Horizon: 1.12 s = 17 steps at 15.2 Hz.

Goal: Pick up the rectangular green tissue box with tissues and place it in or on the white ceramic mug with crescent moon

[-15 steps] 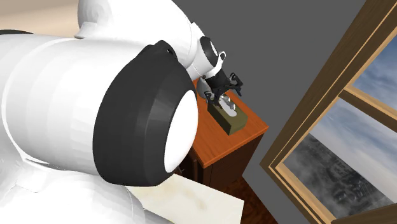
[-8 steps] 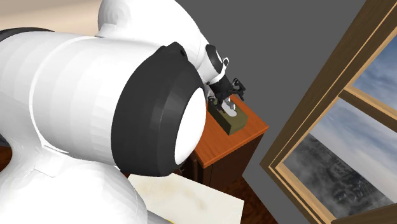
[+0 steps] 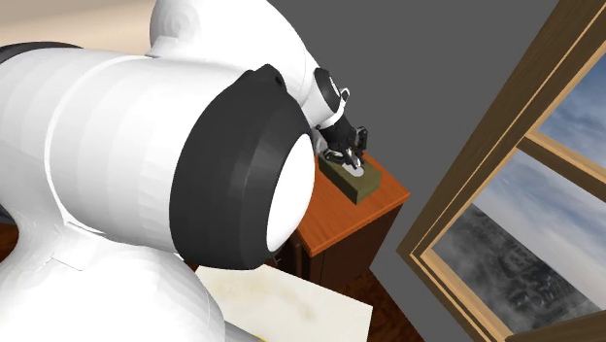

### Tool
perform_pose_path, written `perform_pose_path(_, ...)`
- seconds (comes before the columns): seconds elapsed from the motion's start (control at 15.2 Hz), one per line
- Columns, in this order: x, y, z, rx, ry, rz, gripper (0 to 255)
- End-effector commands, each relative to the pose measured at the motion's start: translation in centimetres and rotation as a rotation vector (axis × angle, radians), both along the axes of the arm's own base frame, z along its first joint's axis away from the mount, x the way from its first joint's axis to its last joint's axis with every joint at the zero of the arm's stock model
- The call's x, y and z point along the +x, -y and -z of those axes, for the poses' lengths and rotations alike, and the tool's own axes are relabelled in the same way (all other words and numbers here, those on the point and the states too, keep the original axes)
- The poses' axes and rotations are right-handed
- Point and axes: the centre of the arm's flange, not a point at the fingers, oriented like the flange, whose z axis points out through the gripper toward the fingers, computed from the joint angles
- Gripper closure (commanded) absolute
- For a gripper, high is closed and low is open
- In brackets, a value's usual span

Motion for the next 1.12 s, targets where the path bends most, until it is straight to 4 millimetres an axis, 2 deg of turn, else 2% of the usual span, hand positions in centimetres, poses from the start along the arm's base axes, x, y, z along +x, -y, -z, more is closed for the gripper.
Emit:
perform_pose_path(0.0, 0.0, 0.0, 0.0, 0.000, -0.001, 0.000, 255)
perform_pose_path(0.4, 0.0, 0.0, 0.1, 0.000, -0.001, 0.000, 255)
perform_pose_path(1.06, 0.0, 0.0, -5.2, 0.001, -0.001, 0.000, 255)
